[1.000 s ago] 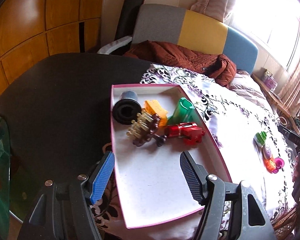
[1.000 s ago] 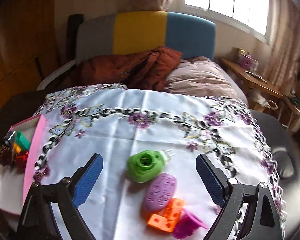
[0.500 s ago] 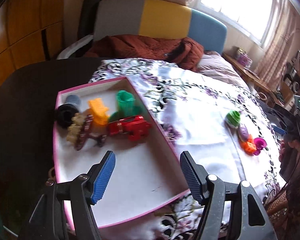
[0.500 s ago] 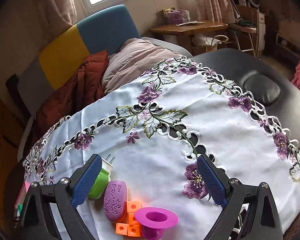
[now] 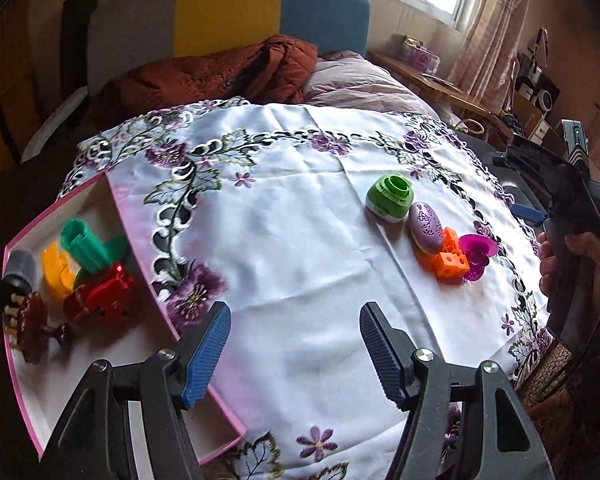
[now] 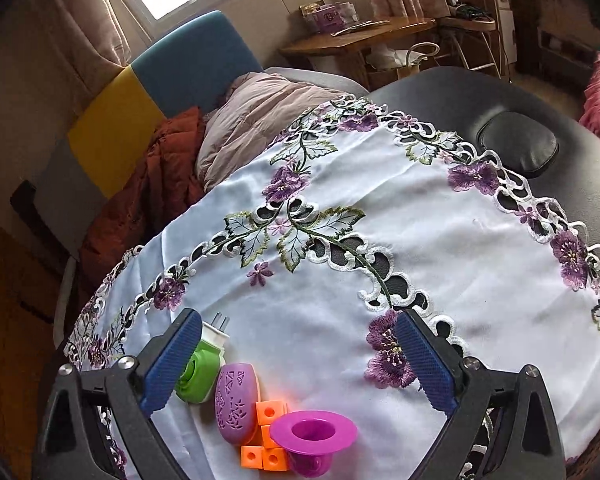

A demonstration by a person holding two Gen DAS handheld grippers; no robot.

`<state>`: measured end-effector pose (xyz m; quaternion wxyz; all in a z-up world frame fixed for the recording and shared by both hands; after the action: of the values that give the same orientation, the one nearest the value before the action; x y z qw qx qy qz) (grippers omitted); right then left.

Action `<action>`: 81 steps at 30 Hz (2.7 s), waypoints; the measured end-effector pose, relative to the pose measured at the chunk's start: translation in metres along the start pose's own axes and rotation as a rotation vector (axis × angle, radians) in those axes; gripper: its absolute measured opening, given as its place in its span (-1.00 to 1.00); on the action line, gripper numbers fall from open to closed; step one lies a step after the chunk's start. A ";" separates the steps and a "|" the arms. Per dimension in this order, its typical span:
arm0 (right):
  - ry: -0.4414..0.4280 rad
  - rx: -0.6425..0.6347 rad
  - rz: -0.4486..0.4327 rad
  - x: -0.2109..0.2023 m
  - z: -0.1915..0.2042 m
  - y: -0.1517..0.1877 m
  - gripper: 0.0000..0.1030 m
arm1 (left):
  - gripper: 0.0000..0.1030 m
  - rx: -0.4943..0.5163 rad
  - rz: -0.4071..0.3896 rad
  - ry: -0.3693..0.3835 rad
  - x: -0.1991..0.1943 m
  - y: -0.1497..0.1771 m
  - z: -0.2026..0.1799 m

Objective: Organize rigid objects
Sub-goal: 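Move both tools back toward the toys on the cloth, then grasp the green plug-shaped piece with the left tool, then grasp the purple egg with the right tool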

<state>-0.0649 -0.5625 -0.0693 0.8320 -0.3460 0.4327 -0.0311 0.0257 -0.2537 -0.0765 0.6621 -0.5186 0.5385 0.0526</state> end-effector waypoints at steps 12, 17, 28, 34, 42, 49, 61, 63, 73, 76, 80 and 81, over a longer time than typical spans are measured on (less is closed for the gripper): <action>-0.022 0.038 -0.005 -0.001 -0.004 -0.005 0.93 | 0.33 0.168 0.023 0.125 0.070 -0.066 -0.072; -0.025 0.046 -0.006 0.001 -0.005 -0.007 0.94 | 0.33 0.218 0.042 0.146 0.103 -0.085 -0.093; -0.030 0.051 0.001 0.004 -0.006 -0.008 0.94 | 0.30 0.210 0.141 0.165 0.174 -0.097 -0.109; -0.033 0.048 -0.002 0.005 -0.007 -0.009 0.94 | 0.07 0.153 0.134 0.170 0.171 -0.084 -0.088; -0.045 0.140 0.001 0.005 -0.023 -0.012 0.94 | 0.05 0.032 0.114 0.078 0.130 -0.050 -0.041; -0.038 0.210 0.043 0.012 -0.035 -0.007 0.94 | 0.05 -0.003 0.054 0.064 0.090 -0.009 -0.023; -0.024 0.100 0.184 0.036 -0.018 0.016 0.94 | 0.02 0.050 0.014 0.029 0.068 0.023 -0.024; -0.047 0.089 0.188 0.035 -0.013 0.018 0.92 | 0.02 0.054 0.012 0.026 0.068 0.024 -0.024; -0.296 -0.283 0.267 0.027 0.081 0.058 0.87 | 0.02 0.037 0.001 0.031 0.068 0.025 -0.024; -0.219 -0.334 0.270 0.034 0.078 0.064 0.87 | 0.02 0.031 0.003 0.032 0.068 0.025 -0.023; -0.170 -0.368 0.271 0.046 0.073 0.065 0.87 | 0.02 0.023 0.001 0.040 0.068 0.025 -0.022; -0.162 -0.392 0.269 0.048 0.074 0.066 0.87 | 0.02 0.022 0.002 0.041 0.068 0.024 -0.022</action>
<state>0.0035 -0.4880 -0.1138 0.7777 -0.4414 0.4043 0.1922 0.0240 -0.2923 -0.1416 0.6566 -0.5116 0.5530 0.0367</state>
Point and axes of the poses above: each gripper's, at about its wrist camera, not at the fingertips, and x roughly the way its jaws point, z to its left, y to its underside, the point moved 5 cm from there along x, roughly the way its jaws point, and after that the axes turned 5 degrees about -z, right-handed, at the moved point
